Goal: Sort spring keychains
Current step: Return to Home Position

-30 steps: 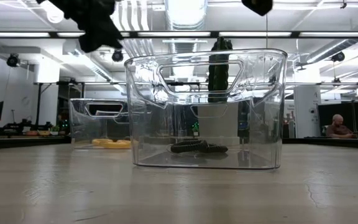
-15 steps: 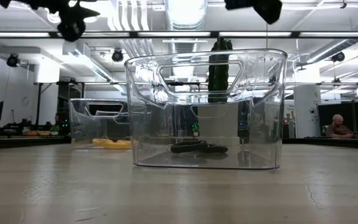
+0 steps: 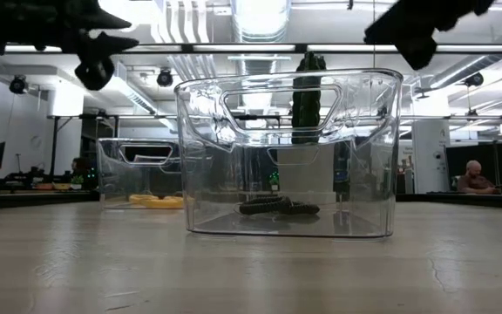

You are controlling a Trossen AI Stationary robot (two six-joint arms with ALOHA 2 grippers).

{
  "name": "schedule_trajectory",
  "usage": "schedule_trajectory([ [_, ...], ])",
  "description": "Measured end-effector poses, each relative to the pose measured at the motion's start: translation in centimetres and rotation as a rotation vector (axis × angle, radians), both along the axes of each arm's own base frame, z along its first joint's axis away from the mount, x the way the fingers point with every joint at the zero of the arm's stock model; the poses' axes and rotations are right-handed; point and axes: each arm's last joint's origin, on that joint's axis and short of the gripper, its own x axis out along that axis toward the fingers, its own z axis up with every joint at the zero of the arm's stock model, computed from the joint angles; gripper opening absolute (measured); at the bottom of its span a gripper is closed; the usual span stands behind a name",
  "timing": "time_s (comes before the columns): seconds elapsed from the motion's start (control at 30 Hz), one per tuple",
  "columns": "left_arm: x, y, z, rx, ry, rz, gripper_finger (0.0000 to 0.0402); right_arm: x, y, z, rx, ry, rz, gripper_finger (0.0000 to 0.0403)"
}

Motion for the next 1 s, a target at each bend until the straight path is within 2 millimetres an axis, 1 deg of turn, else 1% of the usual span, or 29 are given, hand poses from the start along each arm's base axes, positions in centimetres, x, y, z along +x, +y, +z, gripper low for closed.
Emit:
schedule_trajectory([
  [0.07, 0.0, 0.0, -0.4, 0.068, -0.062, -0.004, 0.0121, -0.7, -0.2, -0.9, 0.000, -0.002, -0.003, 0.0052],
  [0.13, 0.0, 0.0, -1.1, 0.097, -0.089, -0.003, 0.0121, -1.4, -0.5, -1.9, 0.000, -0.003, -0.005, 0.0052],
  [0.2, 0.1, 0.0, -2.0, 0.100, -0.071, -0.014, 0.0121, -2.1, -0.6, -3.0, -0.002, 0.008, -0.002, 0.0052],
  [0.3, 0.2, -0.3, -3.2, 0.091, -0.049, -0.107, 0.0121, -3.1, -1.0, -4.9, -0.002, 0.042, -0.009, 0.0052],
  [0.4, 0.2, -0.4, -4.0, 0.090, -0.053, -0.170, 0.0121, -3.8, -1.2, -6.0, 0.003, 0.019, -0.005, 0.0052],
  [0.5, 0.2, -0.5, -4.0, 0.141, -0.132, -0.173, 0.0121, -4.4, -1.3, -6.8, -0.030, -0.065, 0.038, 0.0052],
  [0.63, 0.1, -0.5, -4.2, 0.221, -0.234, -0.166, 0.0121, -5.2, -1.5, -7.3, -0.082, -0.239, 0.069, 0.0052],
  [0.77, 0.0, -0.6, -5.4, 0.239, -0.226, -0.214, 0.0121, -6.1, -1.8, -8.4, -0.087, -0.278, 0.071, 0.0052],
  [0.83, 0.0, -0.7, -6.1, 0.235, -0.214, -0.246, 0.0121, -6.5, -1.9, -8.7, -0.084, -0.295, 0.070, 0.0052],
  [1.0, -0.3, -0.8, -7.2, 0.251, -0.260, -0.248, 0.0121, -7.2, -2.1, -8.9, -0.112, -0.344, 0.075, 0.0052],
])
